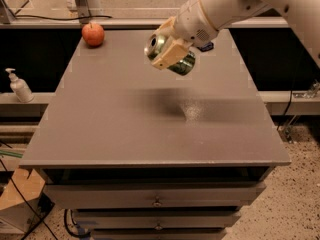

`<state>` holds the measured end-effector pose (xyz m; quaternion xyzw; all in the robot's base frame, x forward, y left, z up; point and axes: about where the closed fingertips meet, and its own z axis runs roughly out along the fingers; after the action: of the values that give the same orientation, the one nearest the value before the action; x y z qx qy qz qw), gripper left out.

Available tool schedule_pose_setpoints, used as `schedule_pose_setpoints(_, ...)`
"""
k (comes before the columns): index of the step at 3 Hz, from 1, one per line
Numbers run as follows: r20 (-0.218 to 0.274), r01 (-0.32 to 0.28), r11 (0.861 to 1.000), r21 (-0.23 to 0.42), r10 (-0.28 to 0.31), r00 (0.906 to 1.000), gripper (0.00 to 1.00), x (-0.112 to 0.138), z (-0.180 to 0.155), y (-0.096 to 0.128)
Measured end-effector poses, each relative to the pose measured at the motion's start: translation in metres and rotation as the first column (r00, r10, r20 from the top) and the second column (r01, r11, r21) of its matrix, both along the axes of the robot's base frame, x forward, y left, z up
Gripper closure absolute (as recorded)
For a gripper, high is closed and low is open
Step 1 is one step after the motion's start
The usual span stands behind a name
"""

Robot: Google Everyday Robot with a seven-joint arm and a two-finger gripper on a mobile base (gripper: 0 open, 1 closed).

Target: Place green can upright

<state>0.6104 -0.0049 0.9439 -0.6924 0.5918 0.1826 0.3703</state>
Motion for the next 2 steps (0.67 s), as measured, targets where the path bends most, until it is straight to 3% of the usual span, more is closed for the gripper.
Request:
schedule_pose_setpoints(1, -0.045, -0.004, 0.978, 0.207, 0.014, 0.9989, 1.00, -0.003, 0.016, -0.012)
schedule_pose_setpoints(2, -0.105, 0.014, 0.926, 0.377, 0.028, 0.9941, 1.00, -0.003, 0.020, -0.022)
